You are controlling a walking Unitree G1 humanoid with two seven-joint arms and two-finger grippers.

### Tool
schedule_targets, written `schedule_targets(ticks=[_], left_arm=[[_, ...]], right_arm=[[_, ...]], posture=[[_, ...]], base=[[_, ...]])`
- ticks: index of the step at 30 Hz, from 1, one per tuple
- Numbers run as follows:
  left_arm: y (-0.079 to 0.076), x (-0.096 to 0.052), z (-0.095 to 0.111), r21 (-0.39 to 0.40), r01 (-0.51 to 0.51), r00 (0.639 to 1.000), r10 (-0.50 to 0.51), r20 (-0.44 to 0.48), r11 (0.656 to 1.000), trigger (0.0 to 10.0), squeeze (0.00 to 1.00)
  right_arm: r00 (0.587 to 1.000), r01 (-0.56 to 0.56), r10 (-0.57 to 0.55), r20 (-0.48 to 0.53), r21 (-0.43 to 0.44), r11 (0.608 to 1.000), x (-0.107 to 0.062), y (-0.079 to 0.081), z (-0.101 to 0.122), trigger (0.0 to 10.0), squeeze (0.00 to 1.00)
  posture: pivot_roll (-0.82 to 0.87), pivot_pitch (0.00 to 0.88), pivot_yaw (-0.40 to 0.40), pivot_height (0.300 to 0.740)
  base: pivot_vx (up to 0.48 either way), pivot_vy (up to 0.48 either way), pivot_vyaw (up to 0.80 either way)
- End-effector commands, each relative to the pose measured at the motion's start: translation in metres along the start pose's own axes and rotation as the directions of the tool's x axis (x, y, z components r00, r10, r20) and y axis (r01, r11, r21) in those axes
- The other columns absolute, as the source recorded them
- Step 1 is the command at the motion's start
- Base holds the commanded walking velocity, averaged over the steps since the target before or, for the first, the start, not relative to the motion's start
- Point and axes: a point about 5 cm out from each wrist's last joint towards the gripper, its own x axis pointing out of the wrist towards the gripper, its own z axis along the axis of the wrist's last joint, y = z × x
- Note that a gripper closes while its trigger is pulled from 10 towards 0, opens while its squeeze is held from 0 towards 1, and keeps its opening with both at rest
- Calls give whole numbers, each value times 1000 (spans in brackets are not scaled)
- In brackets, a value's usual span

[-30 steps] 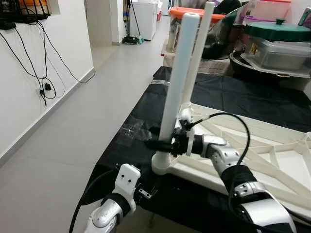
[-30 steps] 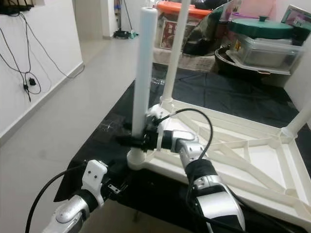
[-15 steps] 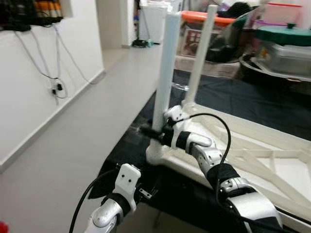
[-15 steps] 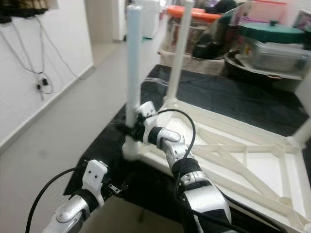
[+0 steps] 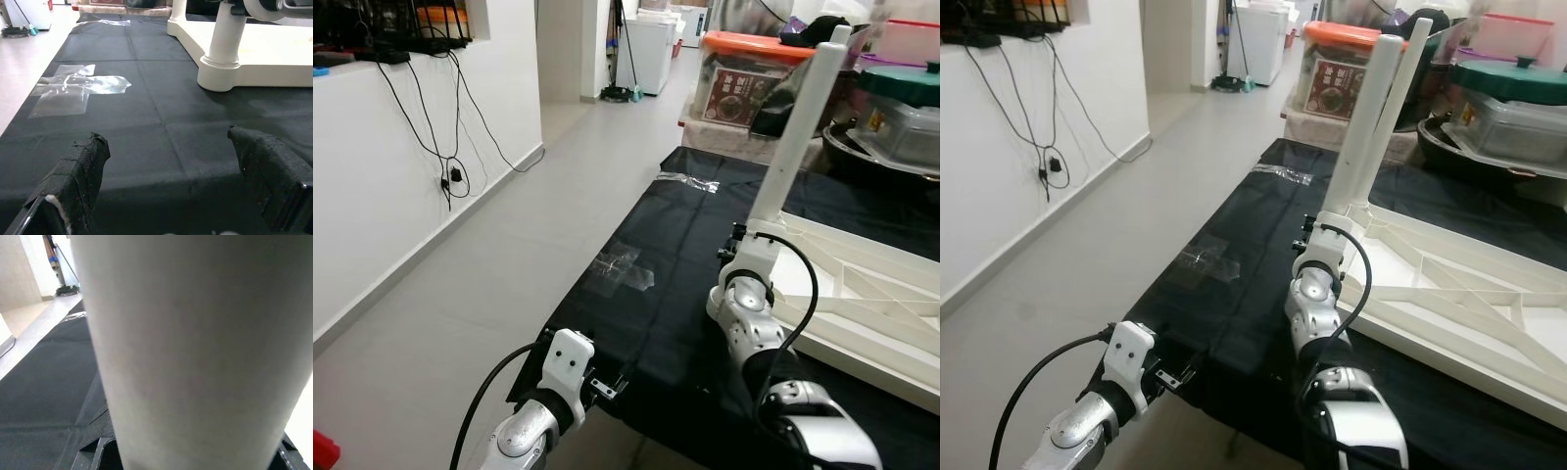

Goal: Building children table

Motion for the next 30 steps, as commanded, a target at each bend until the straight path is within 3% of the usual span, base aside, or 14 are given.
schedule_targets(ticks=[1, 4, 5, 9, 10, 13, 16, 19, 20, 21, 23, 25, 28, 30], left_arm=[[-1, 0, -4, -5, -1, 1000, 1, -16, 1000, 10000, 0], [-1, -1, -4, -5, 0, 1000, 0, -17, 1000, 10000, 0], [-2, -1, -4, -6, 0, 1000, 0, -17, 1000, 10000, 0], [-2, -1, -4, -6, 0, 1000, 0, -17, 1000, 10000, 0], [-2, -1, -4, -7, 0, 1000, 0, -17, 1000, 10000, 0], [-2, -1, -4, -8, 0, 1000, 0, -17, 1000, 10000, 0], [-1, 0, -4, -9, 0, 1000, 0, -17, 1000, 10000, 0], [-1, 0, -4, -9, 0, 1000, 0, -17, 1000, 10000, 0], [-1, 0, -4, -10, 2, 1000, -2, -17, 1000, 10000, 0], [-1, 0, -4, -10, 2, 1000, -2, -17, 1000, 10000, 0], [-1, 0, -4, -9, 3, 1000, -3, -17, 1000, 10000, 0], [-1, 0, -4, -8, 2, 1000, -2, -17, 1000, 10000, 0], [-1, 0, -4, -7, 2, 1000, -2, -17, 1000, 10000, 0], [-1, 1, -4, -6, 0, 1000, 0, -16, 1000, 10000, 0]], right_arm=[[987, 38, -34, -156, 24, 999, -8, -1, -32, 10000, 0], [991, 0, 6, -137, 44, 999, -10, 5, -30, 10000, 329], [993, -42, 48, -106, 61, 997, -11, 12, -27, 10000, 1000], [993, -94, 98, -62, 61, 994, -12, 17, -21, 10000, 1000], [983, -179, 181, -14, 95, 979, -11, 23, -12, 10000, 0], [947, -319, 314, 62, 109, 941, -6, 26, 3, 10000, 0], [767, -639, 636, 87, 189, 745, -5, 35, 16, 10000, 0], [767, -639, 636, 87, 189, 745, -5, 35, 16, 10000, 0], [513, -849, 856, 64, 186, 495, -13, 38, 21, 10000, 0], [513, -849, 856, 64, 186, 495, -13, 38, 21, 10000, 0], [375, -915, 925, 54, 180, 361, -19, 38, 24, 10000, 0], [59, -991, 998, -1, 119, 58, -38, 38, 24, 10000, 0], [-33, -994, 999, -29, 101, -29, -44, 38, 22, 10000, 0], [-246, -967, 961, -129, 94, -236, -60, 39, 11, 10000, 0]], posture=[[159, 0, -98, 740], [156, 0, -95, 740], [159, 0, -100, 740], [159, 0, -100, 740], [156, 0, -99, 740], [157, 0, -99, 740], [155, 0, -94, 740], [155, 0, -94, 740], [155, 0, -95, 740], [155, 0, -95, 740], [155, 0, -95, 740], [155, 0, -97, 740], [155, 0, -97, 740], [161, 0, -100, 740]], base=[[0, 0, 0], [0, 0, 0], [0, 0, 0], [0, 0, 0], [0, 0, 0], [0, 0, 0], [0, 0, 0], [0, 0, 0], [0, 0, 0], [0, 0, 0], [0, 0, 0], [0, 0, 0], [0, 0, 0], [0, 0, 0]])
